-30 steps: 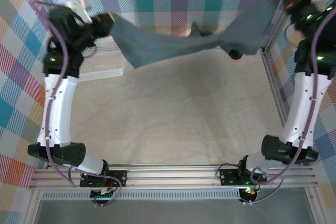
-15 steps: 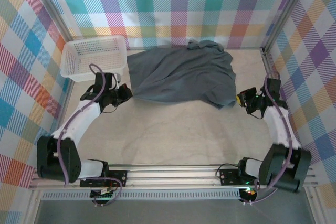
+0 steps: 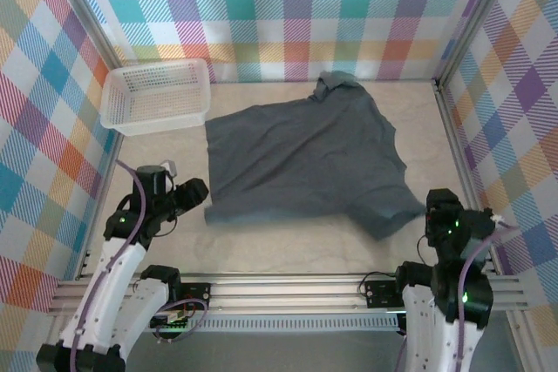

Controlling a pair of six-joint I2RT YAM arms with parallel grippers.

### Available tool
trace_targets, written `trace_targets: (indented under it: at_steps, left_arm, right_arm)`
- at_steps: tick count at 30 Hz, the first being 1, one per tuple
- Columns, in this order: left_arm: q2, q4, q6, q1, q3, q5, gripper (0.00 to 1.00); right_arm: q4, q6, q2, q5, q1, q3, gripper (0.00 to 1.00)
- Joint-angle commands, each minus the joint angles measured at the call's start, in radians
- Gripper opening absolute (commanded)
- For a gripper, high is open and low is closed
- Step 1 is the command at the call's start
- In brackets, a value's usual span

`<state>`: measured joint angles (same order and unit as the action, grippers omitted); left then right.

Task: Fold the inside-out t-shirt

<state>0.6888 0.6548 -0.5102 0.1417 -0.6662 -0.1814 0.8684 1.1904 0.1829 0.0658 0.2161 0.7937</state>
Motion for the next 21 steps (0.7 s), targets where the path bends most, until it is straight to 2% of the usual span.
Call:
trace_targets:
  at_steps: [1, 4, 7, 9, 11, 13, 14, 16, 18, 21]
  left_arm:
    - [-0.013, -0.065, 0.007, 0.004, -0.017, -0.013, 0.76]
    - [0.122, -0.191, 0.041, 0.017, -0.097, -0.118, 0.76]
    - [0.35, -0.234, 0.083, 0.105, -0.221, -0.099, 0.72]
    - [0.512, -0.198, 0.116, 0.178, -0.328, -0.007, 0.65]
    - [0.695, -0.139, 0.112, 0.223, -0.452, 0.119, 0.53]
    - [0.847, -0.107, 0.063, 0.226, -0.551, 0.209, 0.31]
    - [0.919, -0.102, 0.036, 0.226, -0.593, 0.253, 0.2]
    - [1.04, -0.089, 0.007, 0.226, -0.681, 0.342, 0.02]
    - [1.175, -0.053, -0.01, 0.225, -0.792, 0.433, 0.0]
    - [1.347, -0.004, -0.011, 0.221, -0.954, 0.506, 0.0]
  right_arm:
    - [-0.335, -0.212, -0.019, -0.062, -0.003, -0.093, 0.82]
    - [-0.519, -0.289, 0.131, -0.157, -0.003, -0.121, 0.84]
    - [-0.624, -0.332, 0.429, -0.297, -0.003, -0.081, 0.77]
    - [-0.59, -0.363, 0.67, -0.389, -0.006, 0.015, 0.71]
    - [-0.529, -0.448, 0.925, -0.466, -0.024, 0.137, 0.61]
    - [-0.461, -0.515, 1.144, -0.474, -0.054, 0.254, 0.42]
    - [-0.442, -0.531, 1.248, -0.485, -0.064, 0.308, 0.28]
    - [-0.436, -0.532, 1.405, -0.5, -0.079, 0.385, 0.17]
    - [-0.43, -0.529, 1.543, -0.496, -0.093, 0.46, 0.06]
    - [-0.395, -0.49, 1.682, -0.443, -0.096, 0.529, 0.03]
